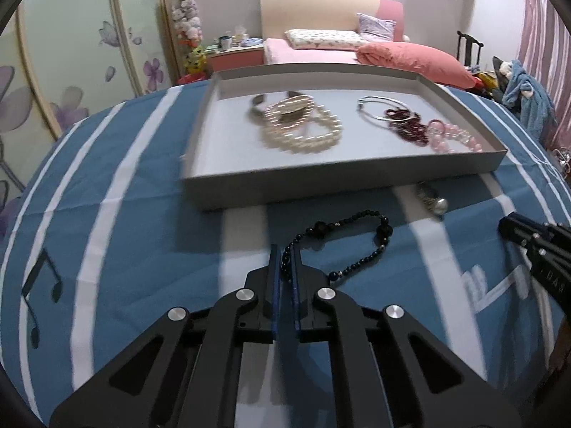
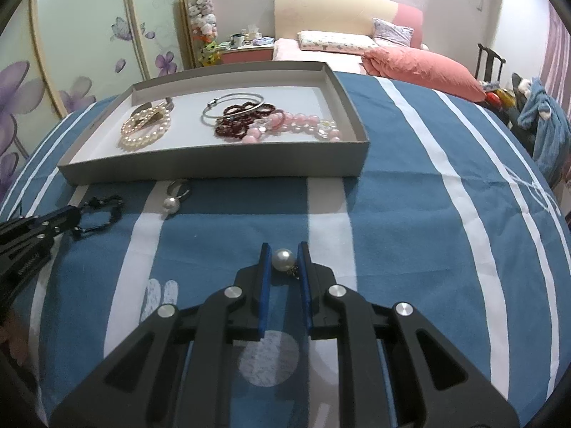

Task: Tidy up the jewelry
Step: 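Grasp the white pearl earring with the right tool while the left grasps the black bead bracelet, then lift both held pieces and carry them over the grey tray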

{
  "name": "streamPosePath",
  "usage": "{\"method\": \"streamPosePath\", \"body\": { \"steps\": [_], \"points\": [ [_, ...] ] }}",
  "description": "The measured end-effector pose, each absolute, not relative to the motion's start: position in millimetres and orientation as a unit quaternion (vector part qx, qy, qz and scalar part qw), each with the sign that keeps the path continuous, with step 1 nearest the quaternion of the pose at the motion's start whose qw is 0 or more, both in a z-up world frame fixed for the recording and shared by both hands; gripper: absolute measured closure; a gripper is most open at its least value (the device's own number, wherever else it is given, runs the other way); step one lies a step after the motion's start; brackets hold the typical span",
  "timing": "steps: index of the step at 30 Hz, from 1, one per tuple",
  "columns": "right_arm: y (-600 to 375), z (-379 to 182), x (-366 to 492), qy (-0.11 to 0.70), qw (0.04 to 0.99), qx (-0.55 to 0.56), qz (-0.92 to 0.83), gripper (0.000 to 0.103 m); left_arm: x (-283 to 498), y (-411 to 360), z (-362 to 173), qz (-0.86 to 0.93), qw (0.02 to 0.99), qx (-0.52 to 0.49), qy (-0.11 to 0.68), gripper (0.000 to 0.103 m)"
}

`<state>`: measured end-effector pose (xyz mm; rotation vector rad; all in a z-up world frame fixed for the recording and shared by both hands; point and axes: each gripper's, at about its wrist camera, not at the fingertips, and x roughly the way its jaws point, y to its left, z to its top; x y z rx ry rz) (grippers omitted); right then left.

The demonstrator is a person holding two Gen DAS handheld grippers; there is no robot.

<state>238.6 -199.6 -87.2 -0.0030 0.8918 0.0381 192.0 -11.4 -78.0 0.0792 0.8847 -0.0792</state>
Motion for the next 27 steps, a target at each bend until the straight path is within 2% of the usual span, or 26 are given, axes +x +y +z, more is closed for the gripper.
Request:
{"method": "streamPosePath", "body": {
  "steps": [27],
  "points": [
    [-193,-88,239,0.431,0.902,-0.003,0.032,0.087,188,4,-78,-0.038,0.902,0.011,0.43,0.096]
  ]
}}
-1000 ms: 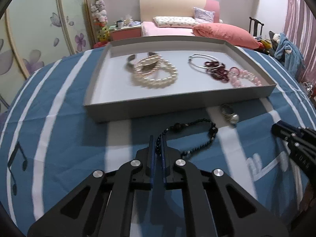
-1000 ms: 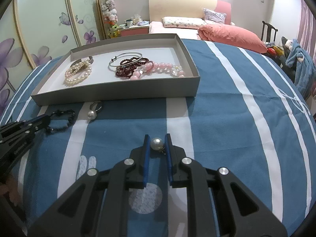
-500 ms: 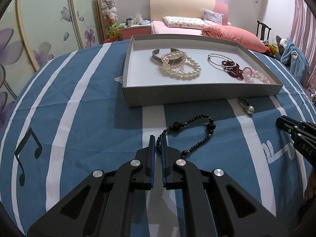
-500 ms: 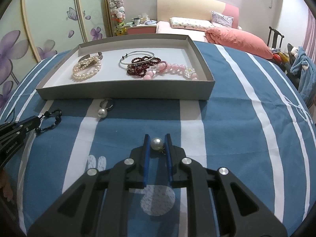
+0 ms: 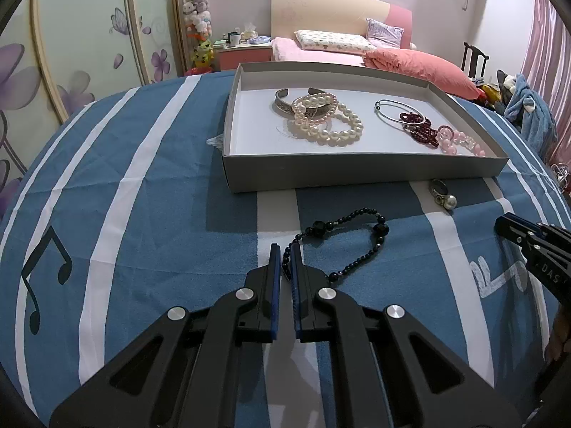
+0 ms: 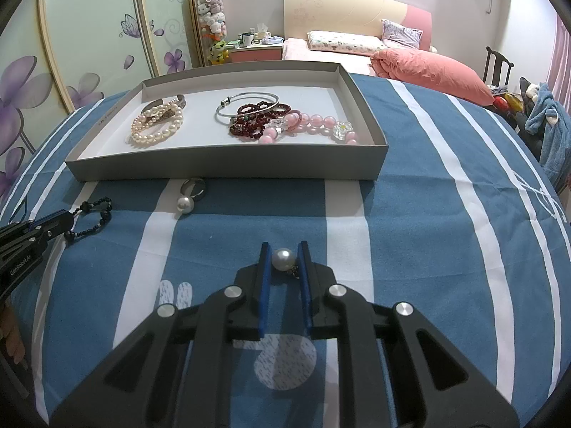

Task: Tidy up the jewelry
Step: 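Lift both held pieces and carry them over the grey tray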

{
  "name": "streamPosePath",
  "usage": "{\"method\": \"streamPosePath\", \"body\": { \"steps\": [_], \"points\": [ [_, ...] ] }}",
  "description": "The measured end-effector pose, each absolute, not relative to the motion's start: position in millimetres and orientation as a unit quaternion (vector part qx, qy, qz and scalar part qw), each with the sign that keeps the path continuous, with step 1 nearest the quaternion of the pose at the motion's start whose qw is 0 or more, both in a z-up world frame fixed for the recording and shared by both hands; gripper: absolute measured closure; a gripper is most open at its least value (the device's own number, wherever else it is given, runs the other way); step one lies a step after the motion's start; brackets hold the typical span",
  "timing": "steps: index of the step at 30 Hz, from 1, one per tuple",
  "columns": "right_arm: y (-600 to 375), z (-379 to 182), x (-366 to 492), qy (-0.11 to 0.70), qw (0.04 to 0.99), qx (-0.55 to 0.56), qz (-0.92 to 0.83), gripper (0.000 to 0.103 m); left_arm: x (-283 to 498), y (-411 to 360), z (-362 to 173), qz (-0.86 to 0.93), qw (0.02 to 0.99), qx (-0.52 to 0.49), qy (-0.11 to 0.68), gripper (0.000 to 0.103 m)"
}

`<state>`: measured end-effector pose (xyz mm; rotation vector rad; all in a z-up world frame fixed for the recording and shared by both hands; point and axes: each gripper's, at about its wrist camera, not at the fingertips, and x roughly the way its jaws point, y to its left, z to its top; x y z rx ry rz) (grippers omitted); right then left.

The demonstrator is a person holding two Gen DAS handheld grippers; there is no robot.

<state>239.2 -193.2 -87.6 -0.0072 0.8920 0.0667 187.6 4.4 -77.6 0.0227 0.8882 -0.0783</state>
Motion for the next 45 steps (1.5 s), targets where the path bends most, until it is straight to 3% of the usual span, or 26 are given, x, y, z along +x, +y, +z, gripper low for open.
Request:
{"method": "streamPosePath", "body": {
  "steps": [22,32,45],
  "points": [
    [-199,-87,236,0.426,0.904,0.014,0.03,0.088,181,20,-75,-0.049,0.902,-0.039,0.427,0.099],
    [-201,-69,216,0.38,0.923,0.041,0.037,0.088,158,34,-55,-0.072,0.92,-0.106,0.37,0.099],
    [-185,-40,193,0.302,0.952,0.031,0.05,0.088,138,18,-32,-0.08,0.94,-0.092,0.318,0.099]
  ]
}}
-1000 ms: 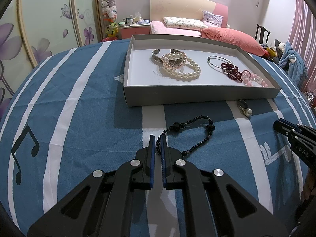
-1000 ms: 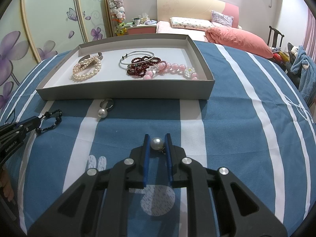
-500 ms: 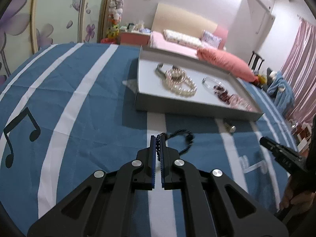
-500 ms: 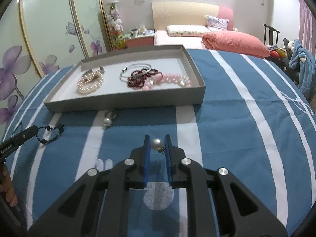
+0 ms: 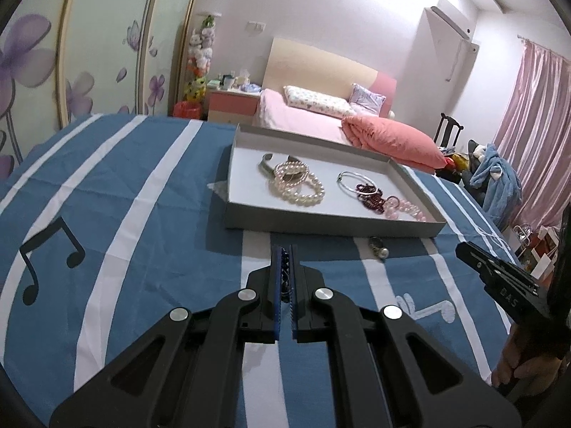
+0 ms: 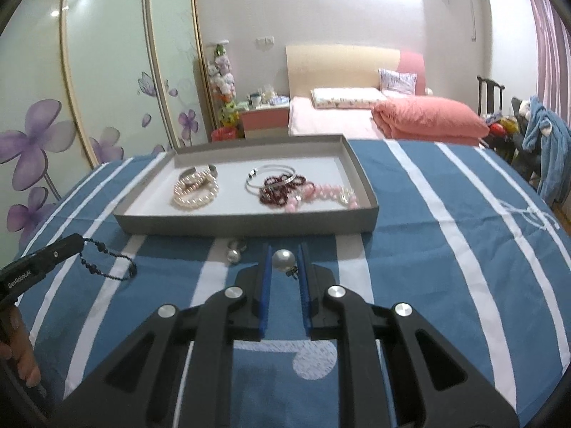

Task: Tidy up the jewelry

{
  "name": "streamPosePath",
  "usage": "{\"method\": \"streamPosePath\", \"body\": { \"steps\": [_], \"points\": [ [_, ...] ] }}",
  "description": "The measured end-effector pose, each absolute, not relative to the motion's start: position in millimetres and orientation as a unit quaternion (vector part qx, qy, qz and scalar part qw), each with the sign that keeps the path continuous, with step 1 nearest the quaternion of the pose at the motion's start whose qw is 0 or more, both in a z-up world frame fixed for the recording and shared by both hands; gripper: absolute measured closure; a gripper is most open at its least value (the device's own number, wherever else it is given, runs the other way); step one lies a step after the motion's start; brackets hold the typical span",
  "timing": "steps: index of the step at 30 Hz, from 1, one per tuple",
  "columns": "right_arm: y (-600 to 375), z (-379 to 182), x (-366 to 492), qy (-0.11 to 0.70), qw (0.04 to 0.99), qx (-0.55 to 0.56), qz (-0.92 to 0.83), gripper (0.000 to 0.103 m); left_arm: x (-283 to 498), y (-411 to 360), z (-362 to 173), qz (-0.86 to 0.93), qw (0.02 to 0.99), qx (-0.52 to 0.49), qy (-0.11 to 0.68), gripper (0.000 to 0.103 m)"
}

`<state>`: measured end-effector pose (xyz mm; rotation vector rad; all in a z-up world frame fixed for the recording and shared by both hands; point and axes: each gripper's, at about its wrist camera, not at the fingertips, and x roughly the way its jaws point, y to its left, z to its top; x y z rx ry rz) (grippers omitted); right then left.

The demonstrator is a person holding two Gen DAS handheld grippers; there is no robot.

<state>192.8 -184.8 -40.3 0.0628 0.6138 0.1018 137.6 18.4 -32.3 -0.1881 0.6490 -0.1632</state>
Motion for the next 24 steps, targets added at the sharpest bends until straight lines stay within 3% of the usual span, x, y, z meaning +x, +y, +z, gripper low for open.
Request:
{"method": "streamPosePath", "body": {
  "steps": [24],
  "points": [
    [-160,7,176,0.177,0.983,-0.009,0.041,0.088,124,-24,12,-0.055,0.978,0.002,0.2,0.099]
  ]
}}
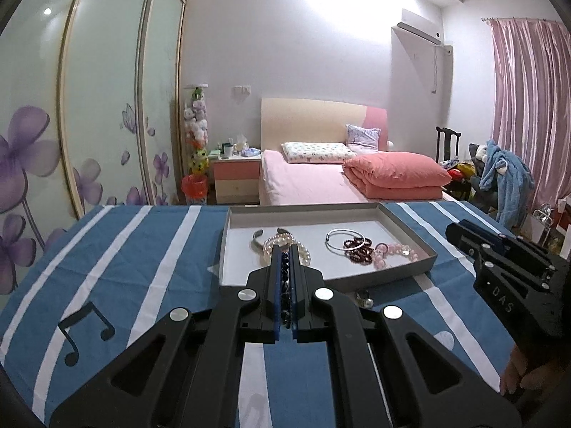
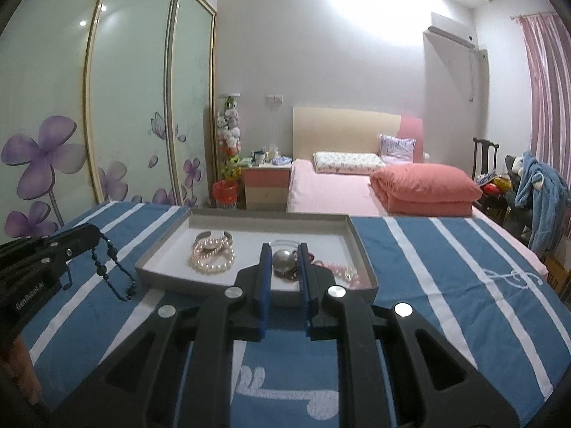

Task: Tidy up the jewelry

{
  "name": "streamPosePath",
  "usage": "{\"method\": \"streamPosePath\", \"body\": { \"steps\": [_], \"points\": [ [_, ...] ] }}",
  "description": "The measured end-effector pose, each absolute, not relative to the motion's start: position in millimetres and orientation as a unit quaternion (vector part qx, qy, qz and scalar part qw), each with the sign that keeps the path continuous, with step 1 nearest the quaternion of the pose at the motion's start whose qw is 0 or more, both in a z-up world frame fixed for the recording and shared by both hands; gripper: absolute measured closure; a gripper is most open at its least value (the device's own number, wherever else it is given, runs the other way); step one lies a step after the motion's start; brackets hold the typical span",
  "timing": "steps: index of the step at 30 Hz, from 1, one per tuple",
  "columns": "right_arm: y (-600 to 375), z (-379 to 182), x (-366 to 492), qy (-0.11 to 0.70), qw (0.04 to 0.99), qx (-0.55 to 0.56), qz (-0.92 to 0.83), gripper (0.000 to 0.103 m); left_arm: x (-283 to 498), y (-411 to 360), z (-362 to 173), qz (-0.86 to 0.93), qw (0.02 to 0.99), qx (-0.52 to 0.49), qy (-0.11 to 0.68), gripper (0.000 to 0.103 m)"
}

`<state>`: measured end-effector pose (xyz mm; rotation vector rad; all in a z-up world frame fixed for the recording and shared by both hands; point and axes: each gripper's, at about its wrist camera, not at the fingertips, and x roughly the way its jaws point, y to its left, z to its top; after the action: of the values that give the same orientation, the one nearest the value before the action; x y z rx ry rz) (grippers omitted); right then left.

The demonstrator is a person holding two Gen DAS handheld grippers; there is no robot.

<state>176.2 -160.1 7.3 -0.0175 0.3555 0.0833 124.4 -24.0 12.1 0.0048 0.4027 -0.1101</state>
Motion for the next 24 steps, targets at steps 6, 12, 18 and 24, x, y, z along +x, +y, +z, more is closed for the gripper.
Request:
{"method": "streamPosePath", "body": {
  "steps": [6,12,18,24],
  "points": [
    [-157,15,182,0.157,0.987,-0.014,0.034,0.088,130,-30,16,-0.041,0.982,0.014,0.186,0.099],
    [-158,19,191,0.148,0.988,-0.014,0.031,0.088,142,-32,17,-0.041,0.982,0.013,0.183,0.099],
    [-163,22,205,0.142,0.99,-0.007,0.024,0.088,162,-33,17,-0.049,0.981,0.002,0.187,0.099],
    [-166,20,237,0.154,0.988,0.001,0.029,0.088,190,-33,16,-0.066,0.978,-0.009,0.195,0.099]
  ]
}}
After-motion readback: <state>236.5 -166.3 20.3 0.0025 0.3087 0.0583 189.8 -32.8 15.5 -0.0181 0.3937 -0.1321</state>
